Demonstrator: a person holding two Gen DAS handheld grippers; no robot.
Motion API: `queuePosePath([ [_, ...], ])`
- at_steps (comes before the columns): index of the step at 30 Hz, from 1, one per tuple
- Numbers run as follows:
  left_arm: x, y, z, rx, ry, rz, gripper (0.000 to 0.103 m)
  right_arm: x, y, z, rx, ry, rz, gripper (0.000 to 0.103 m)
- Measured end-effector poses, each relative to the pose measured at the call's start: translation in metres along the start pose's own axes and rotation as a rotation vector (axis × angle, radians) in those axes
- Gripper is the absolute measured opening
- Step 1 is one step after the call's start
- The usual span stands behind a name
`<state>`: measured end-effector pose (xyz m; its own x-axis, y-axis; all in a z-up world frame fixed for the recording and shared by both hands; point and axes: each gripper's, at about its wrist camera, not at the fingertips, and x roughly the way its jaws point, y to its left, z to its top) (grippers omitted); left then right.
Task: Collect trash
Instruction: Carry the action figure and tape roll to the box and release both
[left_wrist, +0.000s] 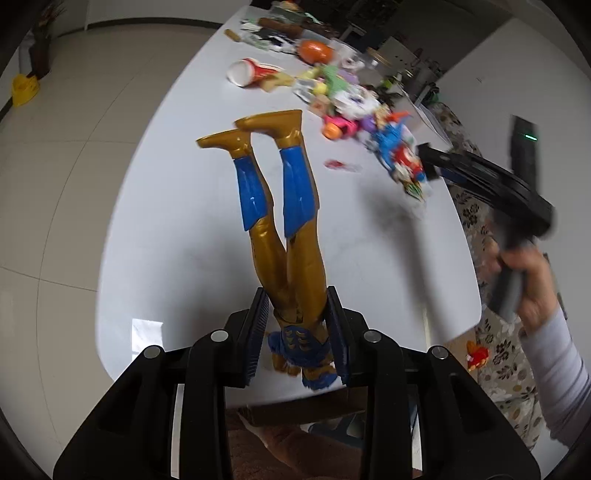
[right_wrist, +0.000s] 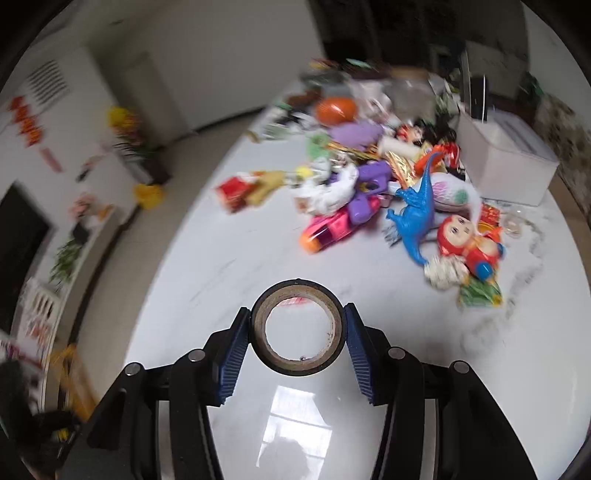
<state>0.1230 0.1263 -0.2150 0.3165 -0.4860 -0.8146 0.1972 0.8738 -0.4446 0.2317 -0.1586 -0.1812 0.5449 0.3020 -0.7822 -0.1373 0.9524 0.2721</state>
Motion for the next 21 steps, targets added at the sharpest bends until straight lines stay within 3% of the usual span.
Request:
queuePosePath([
  [6,0.011,-0.067,-0.073,0.045,0.043,-0.03,0.03,-0.082,0.002,-0.108,-0.078,0.02,0.074,0.05],
  [12,0.056,-0.117,-0.161,0.11,0.151,-0.042,0.028,-0.112,-0.03,-0.227,-0.07,0.133,0.054,0.05],
  [16,0.117,-0.124,-0.216,0.107,0.226,-0.026,0.028,-0.092,-0.062,-0.3,-0.01,0.235,0.024,0.05],
  [21,0.215,-0.105,-0.268,0.104,0.322,0.037,0.027,-0.018,-0.111,-0.381,0.091,0.357,-0.067,0.051],
])
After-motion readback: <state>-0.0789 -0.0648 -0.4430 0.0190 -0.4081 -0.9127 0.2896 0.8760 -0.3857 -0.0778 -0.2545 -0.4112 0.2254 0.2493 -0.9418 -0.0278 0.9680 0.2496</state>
